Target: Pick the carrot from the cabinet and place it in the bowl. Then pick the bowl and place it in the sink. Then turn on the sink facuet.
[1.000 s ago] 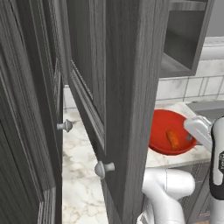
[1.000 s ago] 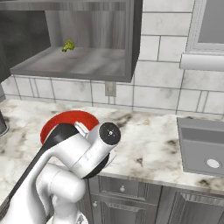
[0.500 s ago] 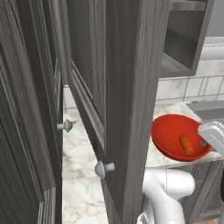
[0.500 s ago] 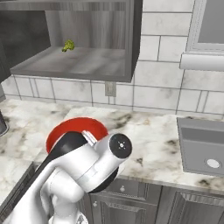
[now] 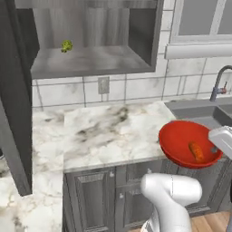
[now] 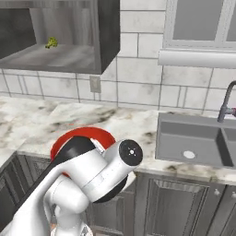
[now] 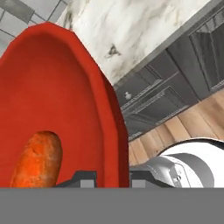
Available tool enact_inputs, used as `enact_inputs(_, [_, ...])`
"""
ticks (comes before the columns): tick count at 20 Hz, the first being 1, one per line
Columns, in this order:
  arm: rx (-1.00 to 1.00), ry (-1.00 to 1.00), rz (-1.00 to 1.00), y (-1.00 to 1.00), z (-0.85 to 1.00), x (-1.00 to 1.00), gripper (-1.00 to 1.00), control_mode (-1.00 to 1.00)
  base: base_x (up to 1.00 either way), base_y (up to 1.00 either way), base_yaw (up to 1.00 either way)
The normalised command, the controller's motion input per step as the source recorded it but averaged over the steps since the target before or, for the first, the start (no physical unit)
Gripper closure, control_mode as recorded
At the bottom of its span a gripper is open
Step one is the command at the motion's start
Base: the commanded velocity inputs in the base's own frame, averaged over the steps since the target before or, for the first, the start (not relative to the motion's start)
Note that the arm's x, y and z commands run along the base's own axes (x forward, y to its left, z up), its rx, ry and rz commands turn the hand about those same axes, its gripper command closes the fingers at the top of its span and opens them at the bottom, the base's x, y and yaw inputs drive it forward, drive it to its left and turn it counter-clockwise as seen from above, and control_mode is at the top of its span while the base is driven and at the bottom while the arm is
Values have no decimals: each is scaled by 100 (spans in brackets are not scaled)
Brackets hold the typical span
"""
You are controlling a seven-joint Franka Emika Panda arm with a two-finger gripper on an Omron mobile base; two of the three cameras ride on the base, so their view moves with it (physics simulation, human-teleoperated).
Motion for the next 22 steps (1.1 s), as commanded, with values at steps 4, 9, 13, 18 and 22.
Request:
enact_inputs(4, [0, 0, 0, 0, 0, 0, 100, 100, -29, -100, 0])
enact_inputs(9, [0, 0, 0, 0, 0, 0, 100, 100, -8, -100, 0])
enact_inputs(13, [0, 0, 0, 0, 0, 0, 100, 100, 0, -100, 0])
enact_inputs(18, [0, 0, 0, 0, 0, 0, 100, 100, 8, -100, 0])
enact_inputs(22, [0, 0, 0, 0, 0, 0, 100, 100, 36, -76, 3])
